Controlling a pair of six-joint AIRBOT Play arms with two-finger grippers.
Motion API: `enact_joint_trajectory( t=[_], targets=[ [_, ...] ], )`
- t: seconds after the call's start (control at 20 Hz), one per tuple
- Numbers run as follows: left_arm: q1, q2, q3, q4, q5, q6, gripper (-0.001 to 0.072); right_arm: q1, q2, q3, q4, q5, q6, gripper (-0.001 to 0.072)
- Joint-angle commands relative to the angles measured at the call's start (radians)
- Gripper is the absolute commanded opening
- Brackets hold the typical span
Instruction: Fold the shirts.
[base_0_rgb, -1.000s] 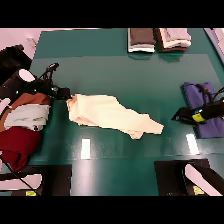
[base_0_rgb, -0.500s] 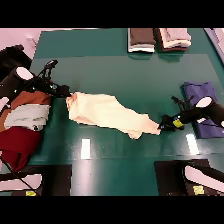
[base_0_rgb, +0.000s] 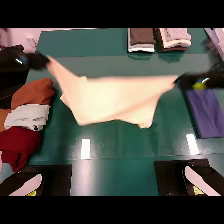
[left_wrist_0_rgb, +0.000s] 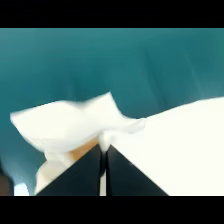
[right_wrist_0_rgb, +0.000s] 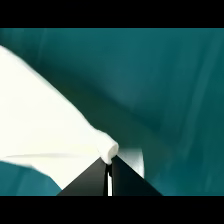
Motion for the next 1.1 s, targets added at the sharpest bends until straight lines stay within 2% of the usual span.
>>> enact_joint_trajectory(
  t=[0.0,0.2,0.45,0.55,0.7,0.85,1.05],
  targets=[
    [0.001,0.186,0.230,0.030,0.048,-0.016,0.0022,-0.062,0.130,0.342,0.003,0.000,0.000,0.0017],
    [0.001,0.306,0.456,0.031,0.049,-0.016,0.0022,-0.214,0.172,0.653,0.003,0.092,0.001,0.0017],
    [0.001,0.337,0.595,0.063,0.046,-0.019,0.0021,-0.438,0.114,0.894,0.014,0.245,0.031,0.0016],
    [0.001,0.327,0.594,0.151,0.010,-0.080,0.0021,-0.446,0.068,0.950,0.024,0.259,0.038,0.0017],
    [0.000,0.232,0.592,0.269,-0.137,-0.158,0.0022,-0.422,0.003,0.917,0.076,0.263,0.037,0.0016],
    [0.000,0.036,0.591,0.253,-0.259,-0.166,0.0022,-0.335,-0.084,0.781,0.068,0.258,0.037,0.0016],
    [0.000,-0.221,0.455,0.183,-0.278,-0.181,0.0022,-0.142,-0.276,0.616,-0.150,0.248,0.037,0.0016]
  ],
)
